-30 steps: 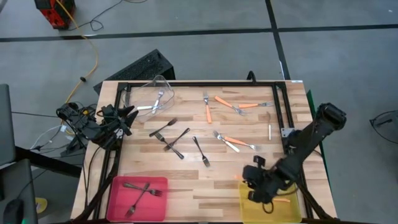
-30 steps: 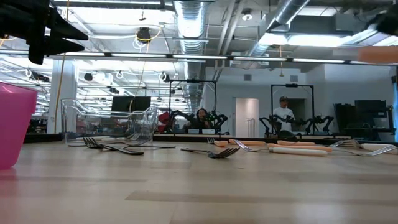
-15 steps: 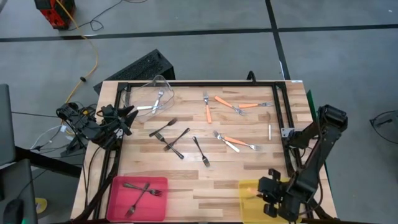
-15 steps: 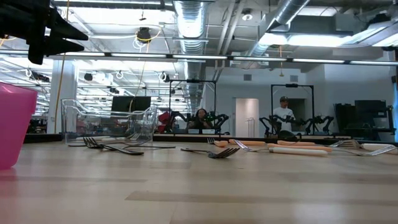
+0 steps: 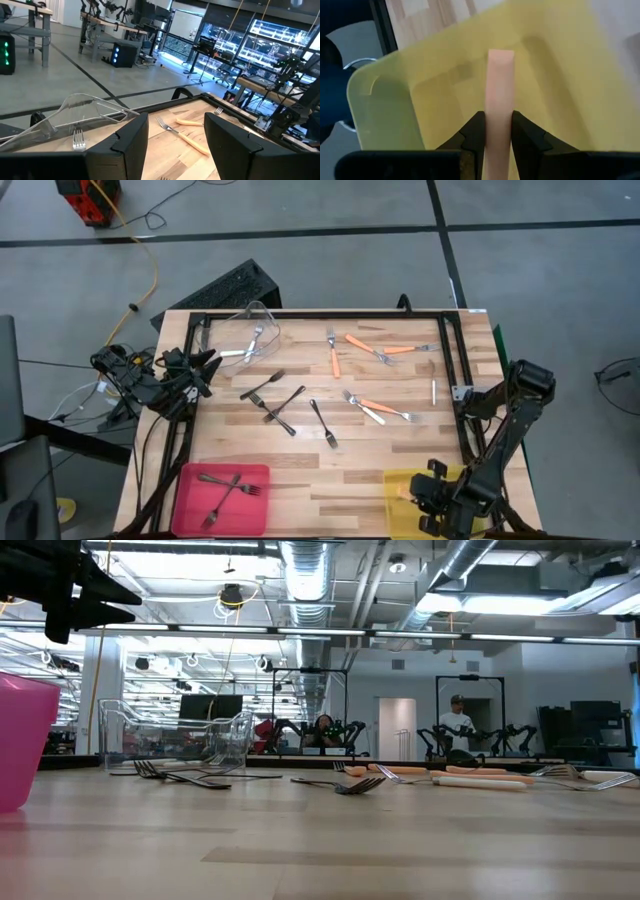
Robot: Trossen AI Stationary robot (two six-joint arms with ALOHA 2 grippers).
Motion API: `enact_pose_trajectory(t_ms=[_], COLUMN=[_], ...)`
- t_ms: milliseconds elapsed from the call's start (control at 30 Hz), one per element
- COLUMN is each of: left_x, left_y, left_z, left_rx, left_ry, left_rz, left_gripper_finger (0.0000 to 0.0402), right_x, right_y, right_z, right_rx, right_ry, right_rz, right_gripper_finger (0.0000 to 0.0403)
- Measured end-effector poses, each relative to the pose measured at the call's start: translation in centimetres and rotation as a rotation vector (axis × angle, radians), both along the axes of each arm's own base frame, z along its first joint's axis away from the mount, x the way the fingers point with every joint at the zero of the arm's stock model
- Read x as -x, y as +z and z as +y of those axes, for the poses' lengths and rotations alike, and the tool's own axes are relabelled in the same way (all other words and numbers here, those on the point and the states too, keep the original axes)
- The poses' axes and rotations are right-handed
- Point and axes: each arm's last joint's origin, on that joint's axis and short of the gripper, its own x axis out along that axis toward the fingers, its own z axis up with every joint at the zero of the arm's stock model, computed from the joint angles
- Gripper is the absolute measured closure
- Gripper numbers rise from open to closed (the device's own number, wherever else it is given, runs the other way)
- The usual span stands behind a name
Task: Sort silverware by color (type)
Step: Put the orange fork into the yellow bin
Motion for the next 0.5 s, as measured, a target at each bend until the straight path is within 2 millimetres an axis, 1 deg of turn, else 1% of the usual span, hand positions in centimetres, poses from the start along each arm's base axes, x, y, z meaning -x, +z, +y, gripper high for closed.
enact_pose_trajectory(t_ms=[133, 367, 500], left_x=[0.0, 0.0, 0.0], left_y=[0.0, 0.0, 0.0], left_z=[0.0, 0.0, 0.0], left_rx=[0.000, 0.000, 0.000], left_ry=[0.000, 0.000, 0.000], left_rz=[0.000, 0.000, 0.001], left_gripper_finger=[0.0223, 0.0223, 0.0223], right_x=[0.2, 1.0, 0.6], right_y=[-0.3, -0.3, -1.5], right_z=[0.7, 1.1, 1.4], right_rx=[-0.024, -0.033, -0.002], right_ry=[0.016, 0.021, 0.031], right_rz=[-0.007, -0.002, 0.025], right_gripper_finger=[0.0304, 0.0304, 0.0304])
